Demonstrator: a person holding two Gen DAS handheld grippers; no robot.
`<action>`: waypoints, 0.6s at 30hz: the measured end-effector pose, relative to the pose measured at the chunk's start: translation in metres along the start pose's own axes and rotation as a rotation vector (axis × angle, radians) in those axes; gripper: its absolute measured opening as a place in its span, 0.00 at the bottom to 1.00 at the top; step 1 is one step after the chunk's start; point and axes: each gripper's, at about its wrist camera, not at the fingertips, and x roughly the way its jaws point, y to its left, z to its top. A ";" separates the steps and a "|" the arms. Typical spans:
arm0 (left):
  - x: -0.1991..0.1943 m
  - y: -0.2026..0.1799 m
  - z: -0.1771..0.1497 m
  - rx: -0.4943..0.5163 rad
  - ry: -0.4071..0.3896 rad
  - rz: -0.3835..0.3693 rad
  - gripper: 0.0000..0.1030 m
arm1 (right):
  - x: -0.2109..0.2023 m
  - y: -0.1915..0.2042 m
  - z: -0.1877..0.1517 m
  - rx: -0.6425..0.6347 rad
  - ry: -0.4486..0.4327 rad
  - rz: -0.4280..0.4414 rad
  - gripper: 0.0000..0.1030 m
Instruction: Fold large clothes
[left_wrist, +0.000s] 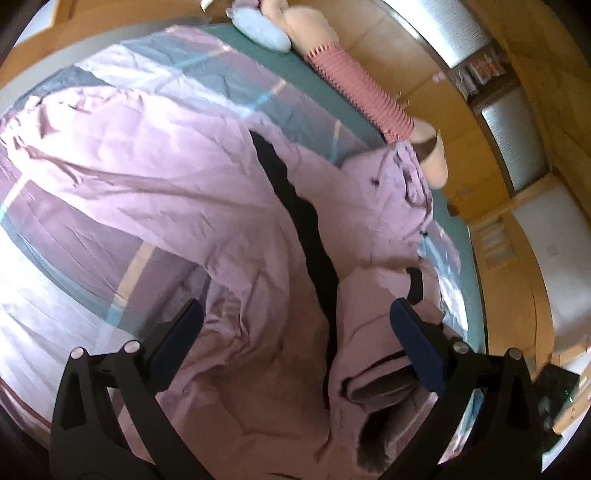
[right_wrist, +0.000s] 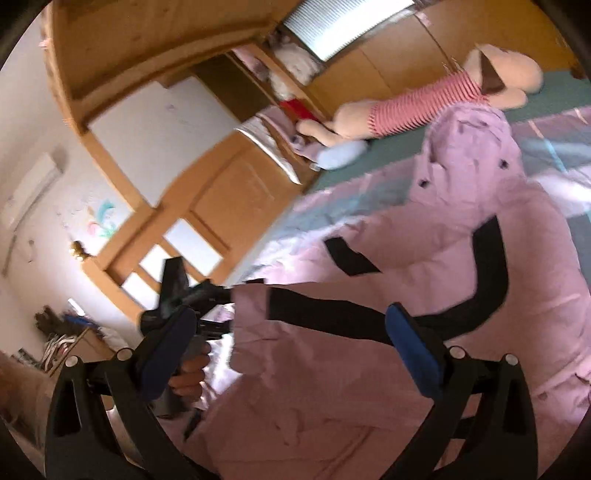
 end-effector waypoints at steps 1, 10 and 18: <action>0.005 0.000 0.000 -0.001 0.027 -0.005 0.98 | 0.003 -0.004 0.000 0.015 0.010 -0.016 0.99; 0.004 0.030 0.008 -0.099 0.084 -0.069 0.98 | 0.008 -0.022 -0.003 0.040 0.019 -0.106 0.99; 0.045 0.008 -0.020 0.052 0.281 -0.041 0.98 | 0.014 -0.021 -0.006 0.037 0.040 -0.155 0.99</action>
